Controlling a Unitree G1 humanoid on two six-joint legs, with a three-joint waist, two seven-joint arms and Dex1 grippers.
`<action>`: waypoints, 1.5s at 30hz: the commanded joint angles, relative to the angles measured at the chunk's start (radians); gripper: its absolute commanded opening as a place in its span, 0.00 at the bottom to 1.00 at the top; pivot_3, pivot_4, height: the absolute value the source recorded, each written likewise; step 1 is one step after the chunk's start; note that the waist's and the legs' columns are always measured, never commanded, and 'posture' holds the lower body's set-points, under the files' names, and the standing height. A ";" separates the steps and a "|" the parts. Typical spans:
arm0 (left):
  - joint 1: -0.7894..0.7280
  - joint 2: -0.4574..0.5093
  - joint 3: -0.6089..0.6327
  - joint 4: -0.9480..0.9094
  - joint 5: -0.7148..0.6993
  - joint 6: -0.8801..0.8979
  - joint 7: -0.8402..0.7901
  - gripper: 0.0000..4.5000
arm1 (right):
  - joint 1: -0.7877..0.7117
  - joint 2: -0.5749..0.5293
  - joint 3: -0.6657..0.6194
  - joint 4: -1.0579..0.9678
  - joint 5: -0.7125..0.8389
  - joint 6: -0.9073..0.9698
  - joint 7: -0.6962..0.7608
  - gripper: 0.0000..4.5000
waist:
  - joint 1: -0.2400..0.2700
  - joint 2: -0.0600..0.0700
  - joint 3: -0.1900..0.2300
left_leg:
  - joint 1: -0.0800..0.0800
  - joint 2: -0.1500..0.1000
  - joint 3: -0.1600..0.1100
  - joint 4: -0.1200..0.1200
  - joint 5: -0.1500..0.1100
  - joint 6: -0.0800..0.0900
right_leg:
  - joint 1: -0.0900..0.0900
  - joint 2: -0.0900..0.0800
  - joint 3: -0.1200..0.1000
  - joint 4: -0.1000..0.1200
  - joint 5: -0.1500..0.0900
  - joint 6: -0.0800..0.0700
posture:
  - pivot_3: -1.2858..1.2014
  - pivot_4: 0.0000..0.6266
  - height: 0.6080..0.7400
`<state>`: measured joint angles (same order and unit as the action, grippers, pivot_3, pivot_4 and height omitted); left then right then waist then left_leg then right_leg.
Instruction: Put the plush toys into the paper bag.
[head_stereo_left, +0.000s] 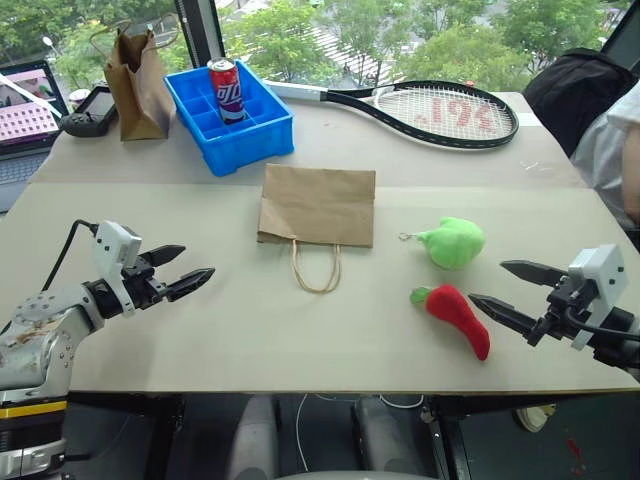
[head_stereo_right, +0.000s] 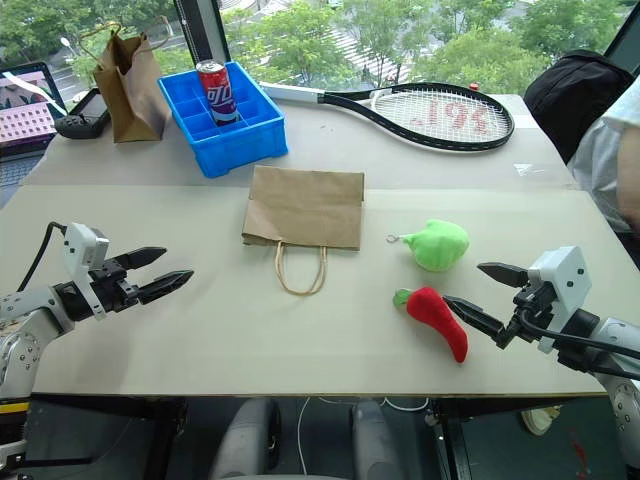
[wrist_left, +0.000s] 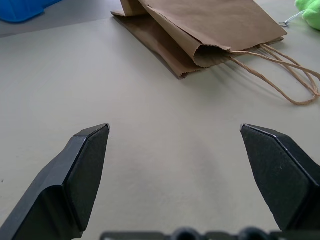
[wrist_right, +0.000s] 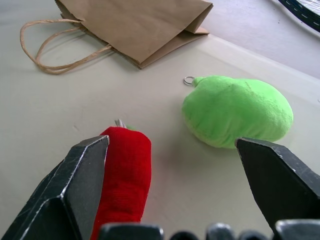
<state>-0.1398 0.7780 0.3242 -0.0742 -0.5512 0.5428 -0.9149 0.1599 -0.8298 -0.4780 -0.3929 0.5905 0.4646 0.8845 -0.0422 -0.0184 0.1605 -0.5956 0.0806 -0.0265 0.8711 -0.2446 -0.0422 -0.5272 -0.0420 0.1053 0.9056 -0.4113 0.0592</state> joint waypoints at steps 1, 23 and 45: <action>-0.051 0.033 0.022 -0.042 -0.069 -0.015 -0.091 1.00 | -0.042 -0.045 -0.037 -0.041 0.110 0.079 0.021 1.00 | 0.000 0.000 0.000 | 0.000 0.000 0.000 0.000 0.000 0.000 | 0.000 0.000 0.000 0.000 0.000 0.000 | 0.52 0.24 0.36; -0.730 -0.088 -0.549 0.557 0.332 -0.704 -0.692 1.00 | -0.397 -0.237 0.140 -0.315 0.572 0.509 -0.290 1.00 | 0.007 -0.002 0.004 | -0.003 0.000 -0.001 0.000 0.001 0.001 | 0.000 0.001 -0.001 -0.001 0.002 -0.001 | 0.52 0.24 0.36; -0.982 -0.327 -0.513 0.976 0.330 -0.779 -0.700 0.02 | -0.206 -0.171 0.052 -0.453 0.601 0.474 -0.468 1.00 | -0.003 -0.002 0.005 | -0.003 -0.001 -0.005 0.000 0.003 0.004 | 0.004 0.001 -0.005 -0.001 0.003 0.001 | 0.52 0.24 0.36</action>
<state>-1.0920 0.4413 -0.2163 0.9765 -0.1412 -0.3595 -1.6073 -0.0370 -1.0088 -0.4383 -0.8162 1.1813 0.9659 0.4328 -0.0452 -0.0206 0.1652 -0.5983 0.0799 -0.0316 0.8708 -0.2420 -0.0379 -0.5233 -0.0415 0.1001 0.9045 -0.4088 0.0599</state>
